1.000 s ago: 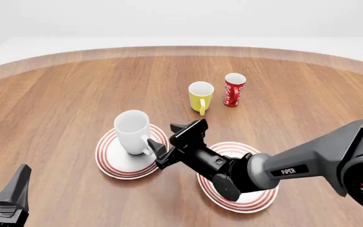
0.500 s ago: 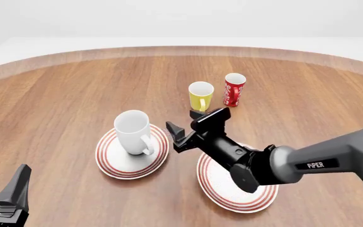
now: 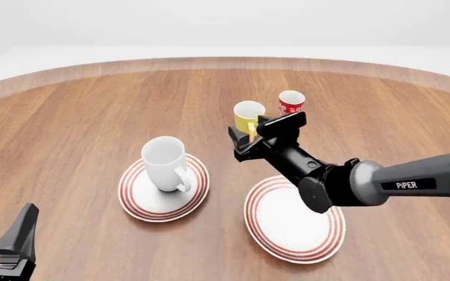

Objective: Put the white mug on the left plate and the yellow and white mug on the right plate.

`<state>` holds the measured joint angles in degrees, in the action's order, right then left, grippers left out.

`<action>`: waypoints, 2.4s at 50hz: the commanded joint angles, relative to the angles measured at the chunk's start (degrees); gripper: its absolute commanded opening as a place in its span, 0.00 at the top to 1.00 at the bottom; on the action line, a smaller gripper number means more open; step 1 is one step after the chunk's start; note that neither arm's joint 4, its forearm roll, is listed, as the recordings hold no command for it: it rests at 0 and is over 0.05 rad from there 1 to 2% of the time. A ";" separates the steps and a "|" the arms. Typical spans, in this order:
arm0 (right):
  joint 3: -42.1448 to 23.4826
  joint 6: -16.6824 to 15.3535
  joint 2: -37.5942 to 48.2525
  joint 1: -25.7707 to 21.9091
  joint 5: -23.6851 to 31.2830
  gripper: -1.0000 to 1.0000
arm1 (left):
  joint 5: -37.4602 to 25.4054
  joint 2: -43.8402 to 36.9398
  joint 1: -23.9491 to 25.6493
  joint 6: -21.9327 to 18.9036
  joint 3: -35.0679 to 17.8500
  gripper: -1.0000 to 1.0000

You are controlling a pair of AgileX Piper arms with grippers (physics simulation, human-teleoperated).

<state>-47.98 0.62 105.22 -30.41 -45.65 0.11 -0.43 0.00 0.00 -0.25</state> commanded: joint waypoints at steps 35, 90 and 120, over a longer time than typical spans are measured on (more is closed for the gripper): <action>-13.27 0.52 8.74 8.99 10.03 0.00 | 0.00 0.00 0.00 0.00 0.00 0.00; -21.43 1.22 19.70 7.61 12.38 0.00 | 0.00 0.00 0.00 0.00 0.00 0.00; -25.18 1.18 24.87 7.83 13.74 0.00 | 0.00 0.00 0.00 0.00 0.00 0.00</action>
<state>-71.92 1.79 128.46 -22.51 -32.37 0.11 -0.43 0.00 0.00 -0.25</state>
